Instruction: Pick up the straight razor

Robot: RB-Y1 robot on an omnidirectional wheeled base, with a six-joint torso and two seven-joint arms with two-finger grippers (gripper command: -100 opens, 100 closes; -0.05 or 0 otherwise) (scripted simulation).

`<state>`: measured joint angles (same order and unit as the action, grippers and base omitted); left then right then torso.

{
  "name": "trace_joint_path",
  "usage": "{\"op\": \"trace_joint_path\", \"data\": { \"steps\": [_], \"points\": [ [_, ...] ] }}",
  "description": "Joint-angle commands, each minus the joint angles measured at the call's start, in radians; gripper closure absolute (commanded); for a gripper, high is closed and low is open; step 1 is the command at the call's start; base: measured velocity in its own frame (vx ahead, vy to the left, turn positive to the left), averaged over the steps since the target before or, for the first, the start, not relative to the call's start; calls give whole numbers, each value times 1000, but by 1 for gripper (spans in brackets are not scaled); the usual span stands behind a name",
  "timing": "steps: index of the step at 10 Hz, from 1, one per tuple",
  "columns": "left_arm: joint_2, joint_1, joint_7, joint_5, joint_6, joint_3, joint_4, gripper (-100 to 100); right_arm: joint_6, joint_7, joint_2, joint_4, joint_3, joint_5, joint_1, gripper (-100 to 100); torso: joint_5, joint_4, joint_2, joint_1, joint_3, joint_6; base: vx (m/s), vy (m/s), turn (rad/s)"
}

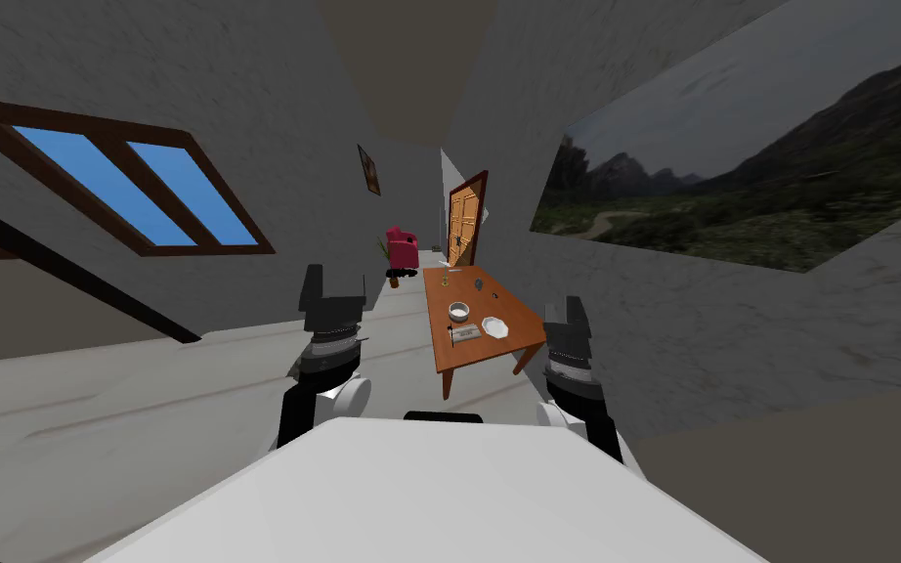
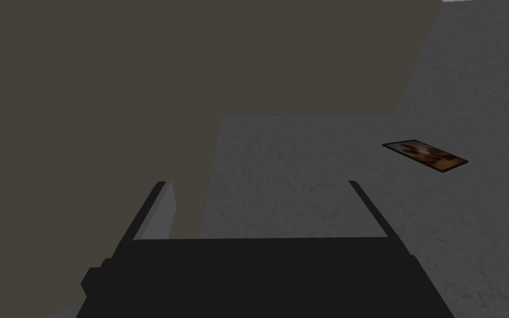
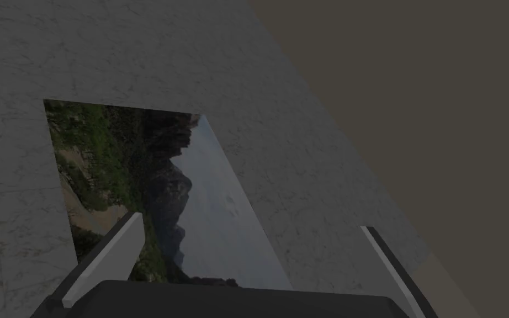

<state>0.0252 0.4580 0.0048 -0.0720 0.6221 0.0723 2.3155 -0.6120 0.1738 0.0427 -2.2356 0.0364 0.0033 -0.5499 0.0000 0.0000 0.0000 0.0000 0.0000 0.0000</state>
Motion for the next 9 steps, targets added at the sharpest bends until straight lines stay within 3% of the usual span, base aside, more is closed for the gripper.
{"op": "trace_joint_path", "data": {
  "steps": [1,7,9],
  "points": [
    [0,0,0,0,0,0,0,0,11,5,33,19,-3,5,-3,-100,0,0,0,0,0,0,-4,24,66],
    [0,0,0,0,0,0,0,0,92,42,142,143,-20,37,-36,-100,1,0,2,5,1,0,-23,72,124],
    [0,0,0,0,0,0,0,0,108,49,158,167,-24,43,-43,-100,1,0,2,3,1,0,-20,46,53]
  ]
}}
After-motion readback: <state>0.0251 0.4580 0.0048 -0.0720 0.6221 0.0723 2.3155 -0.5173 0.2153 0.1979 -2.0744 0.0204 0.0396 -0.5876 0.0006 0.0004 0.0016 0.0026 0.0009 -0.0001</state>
